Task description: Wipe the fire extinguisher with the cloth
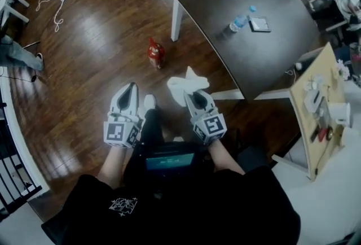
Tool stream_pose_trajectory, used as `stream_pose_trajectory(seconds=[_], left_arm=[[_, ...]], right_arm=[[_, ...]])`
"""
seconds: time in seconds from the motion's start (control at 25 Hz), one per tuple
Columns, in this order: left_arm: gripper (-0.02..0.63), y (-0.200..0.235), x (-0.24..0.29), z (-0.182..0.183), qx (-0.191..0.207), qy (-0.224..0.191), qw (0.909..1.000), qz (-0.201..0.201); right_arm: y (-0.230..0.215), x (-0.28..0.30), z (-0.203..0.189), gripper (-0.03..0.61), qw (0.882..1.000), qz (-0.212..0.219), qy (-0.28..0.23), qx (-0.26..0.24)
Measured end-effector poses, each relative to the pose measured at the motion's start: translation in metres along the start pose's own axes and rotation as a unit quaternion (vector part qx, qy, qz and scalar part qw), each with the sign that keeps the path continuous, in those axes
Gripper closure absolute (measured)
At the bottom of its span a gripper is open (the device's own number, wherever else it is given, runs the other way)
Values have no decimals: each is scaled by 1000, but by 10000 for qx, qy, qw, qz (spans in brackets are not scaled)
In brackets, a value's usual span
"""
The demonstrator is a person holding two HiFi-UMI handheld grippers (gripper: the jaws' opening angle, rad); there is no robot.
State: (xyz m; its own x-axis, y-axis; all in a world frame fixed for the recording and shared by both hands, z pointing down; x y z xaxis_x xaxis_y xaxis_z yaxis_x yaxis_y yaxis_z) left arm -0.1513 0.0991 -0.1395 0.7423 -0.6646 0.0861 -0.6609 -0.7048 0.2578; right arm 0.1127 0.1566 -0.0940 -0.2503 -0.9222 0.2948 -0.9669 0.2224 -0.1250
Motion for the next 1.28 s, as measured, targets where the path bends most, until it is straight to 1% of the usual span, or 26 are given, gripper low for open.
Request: stream_pose_trajectory(seconds=[0.08, 0.2, 0.32, 0.44, 0.56, 0.68, 0.92, 1.08, 1.28], left_arm=[[615, -22, -7, 6, 132, 34, 9999, -66], [614, -48, -20, 14, 226, -134, 9997, -10], [614, -72, -42, 20, 151, -307, 9994, 84], [615, -99, -67, 22, 60, -397, 9991, 93], [615, -126, -84, 25, 45, -380, 9991, 192], [615, -146, -100, 25, 142, -474, 9986, 195], [614, -163, -129, 33, 212, -545, 9980, 240], [615, -166, -135, 37, 173, -478, 9984, 240], [614, -166, -135, 45, 314, -480, 9983, 128]], right_arm=[[-1, -21, 11, 500, 9999, -10, -166, 22], [-2, -47, 20, 500, 9992, -18, -396, 37], [1, -74, 22, 500, 9989, 6, -464, -59], [3, -104, 20, 500, 9988, -20, -468, -125], [0, -133, 18, 499, 9981, -53, -588, -170], [1, -157, 21, 500, 9979, -54, -629, -159], [14, -178, 25, 499, 9980, -47, -606, -174], [23, -184, 30, 499, 9982, -23, -585, -129], [38, -187, 40, 500, 9979, -69, -639, -54]])
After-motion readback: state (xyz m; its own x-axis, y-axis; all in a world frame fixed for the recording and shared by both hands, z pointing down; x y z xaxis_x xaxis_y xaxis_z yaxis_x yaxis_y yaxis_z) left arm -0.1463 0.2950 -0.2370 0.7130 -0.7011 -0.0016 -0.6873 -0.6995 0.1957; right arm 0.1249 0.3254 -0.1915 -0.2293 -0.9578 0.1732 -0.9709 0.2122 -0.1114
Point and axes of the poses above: the fingertips, and each gripper's own axes: x forward along the fingers, y to its left, z out of its top, the point moved 9 cm from there along -x, backward along the fingers, and after that the axes turned 12 degrees about -z, right-handed, at the moved point
